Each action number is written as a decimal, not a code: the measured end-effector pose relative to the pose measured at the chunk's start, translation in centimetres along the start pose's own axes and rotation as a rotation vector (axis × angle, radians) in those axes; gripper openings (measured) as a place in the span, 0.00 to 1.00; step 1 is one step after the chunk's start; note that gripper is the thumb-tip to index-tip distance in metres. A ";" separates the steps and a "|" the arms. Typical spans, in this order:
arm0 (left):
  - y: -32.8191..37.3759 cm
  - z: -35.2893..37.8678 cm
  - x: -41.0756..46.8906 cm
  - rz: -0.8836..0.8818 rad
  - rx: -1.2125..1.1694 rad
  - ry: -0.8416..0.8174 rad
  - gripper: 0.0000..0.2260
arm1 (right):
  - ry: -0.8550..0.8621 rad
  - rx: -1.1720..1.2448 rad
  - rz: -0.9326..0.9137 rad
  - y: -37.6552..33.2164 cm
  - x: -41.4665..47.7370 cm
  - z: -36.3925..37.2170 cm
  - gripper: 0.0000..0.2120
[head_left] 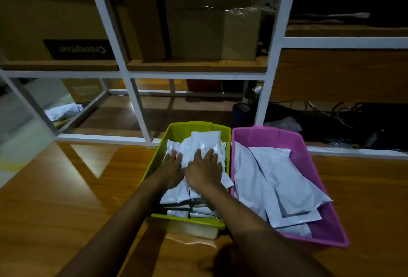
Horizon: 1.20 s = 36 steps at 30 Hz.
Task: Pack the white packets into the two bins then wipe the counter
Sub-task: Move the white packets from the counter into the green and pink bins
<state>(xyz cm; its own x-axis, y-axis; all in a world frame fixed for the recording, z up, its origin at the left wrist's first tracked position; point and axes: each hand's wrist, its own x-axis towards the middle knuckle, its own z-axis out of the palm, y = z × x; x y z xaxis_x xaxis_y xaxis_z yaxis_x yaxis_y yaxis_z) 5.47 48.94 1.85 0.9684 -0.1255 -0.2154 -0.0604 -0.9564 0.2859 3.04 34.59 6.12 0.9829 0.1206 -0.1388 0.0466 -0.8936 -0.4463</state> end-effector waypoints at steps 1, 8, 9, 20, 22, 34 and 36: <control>0.0 -0.1 -0.3 0.013 -0.056 0.059 0.30 | 0.042 -0.022 -0.042 0.2 0.3 -0.5 0.33; 0.7 -0.2 -0.5 -0.026 -0.041 0.053 0.28 | 0.041 -0.188 -0.157 2.5 2.0 1.2 0.35; 0.8 0.1 -0.1 -0.041 -0.003 0.035 0.29 | 0.044 -0.193 -0.156 2.7 2.1 1.4 0.35; 4.3 -3.4 -2.3 -0.038 -0.086 0.256 0.26 | 0.159 0.012 -0.203 2.2 1.2 -3.0 0.27; 5.9 -4.6 -3.4 -0.016 -0.109 0.375 0.23 | 0.188 0.092 -0.218 2.4 0.0 -5.1 0.28; 26.2 1.4 -16.5 0.194 -0.572 0.674 0.26 | 0.525 0.239 -0.267 16.8 -19.5 -14.3 0.28; 29.9 3.5 -18.6 0.242 -0.583 0.669 0.26 | 0.573 0.223 -0.259 20.3 -23.4 -14.9 0.28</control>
<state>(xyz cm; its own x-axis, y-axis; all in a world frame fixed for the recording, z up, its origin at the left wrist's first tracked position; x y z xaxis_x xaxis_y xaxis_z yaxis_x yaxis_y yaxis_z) -15.17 21.72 11.14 0.8945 0.0477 0.4446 -0.3239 -0.6164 0.7177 -16.35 7.20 13.46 0.8867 0.0158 0.4621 0.3170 -0.7483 -0.5827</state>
